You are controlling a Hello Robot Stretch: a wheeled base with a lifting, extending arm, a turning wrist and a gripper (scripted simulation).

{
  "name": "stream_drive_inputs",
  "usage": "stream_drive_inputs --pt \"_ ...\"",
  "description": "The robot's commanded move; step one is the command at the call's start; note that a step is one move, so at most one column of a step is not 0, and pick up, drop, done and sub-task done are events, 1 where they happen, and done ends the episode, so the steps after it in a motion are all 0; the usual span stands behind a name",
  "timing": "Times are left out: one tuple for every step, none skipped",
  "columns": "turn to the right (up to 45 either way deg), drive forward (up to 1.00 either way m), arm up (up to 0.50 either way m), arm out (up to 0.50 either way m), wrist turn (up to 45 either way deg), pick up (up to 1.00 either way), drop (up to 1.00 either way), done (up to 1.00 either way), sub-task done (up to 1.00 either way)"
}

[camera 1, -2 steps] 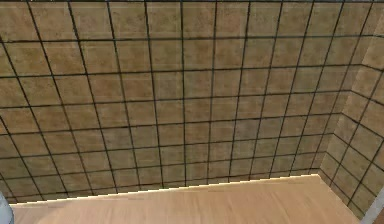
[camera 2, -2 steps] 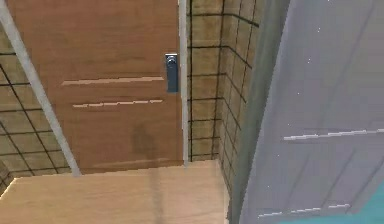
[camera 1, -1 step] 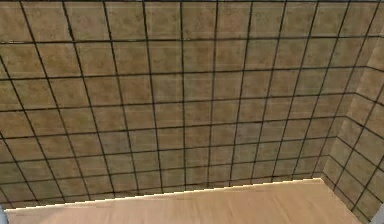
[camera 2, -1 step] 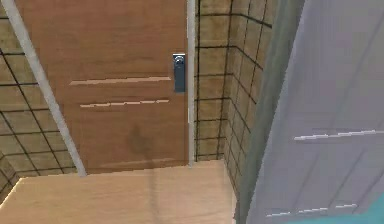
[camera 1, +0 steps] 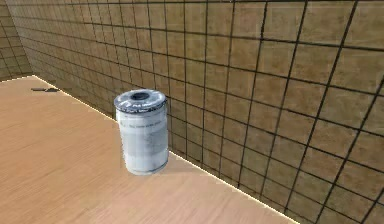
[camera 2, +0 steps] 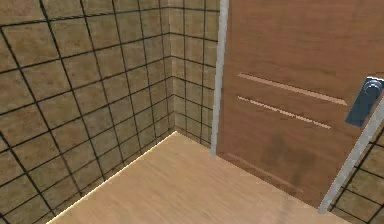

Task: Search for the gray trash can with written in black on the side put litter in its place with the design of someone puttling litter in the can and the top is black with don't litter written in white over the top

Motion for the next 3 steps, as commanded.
stream_drive_inputs --pt "-9.0 0.00 0.00 0.00 0.0 0.00 0.00 0.00 0.00" --pt "0.0 0.65 0.00 0.00 0.0 0.00 0.00 0.00 0.00" --pt "0.0 0.00 0.00 0.00 0.0 0.00 0.00 1.00 0.00"
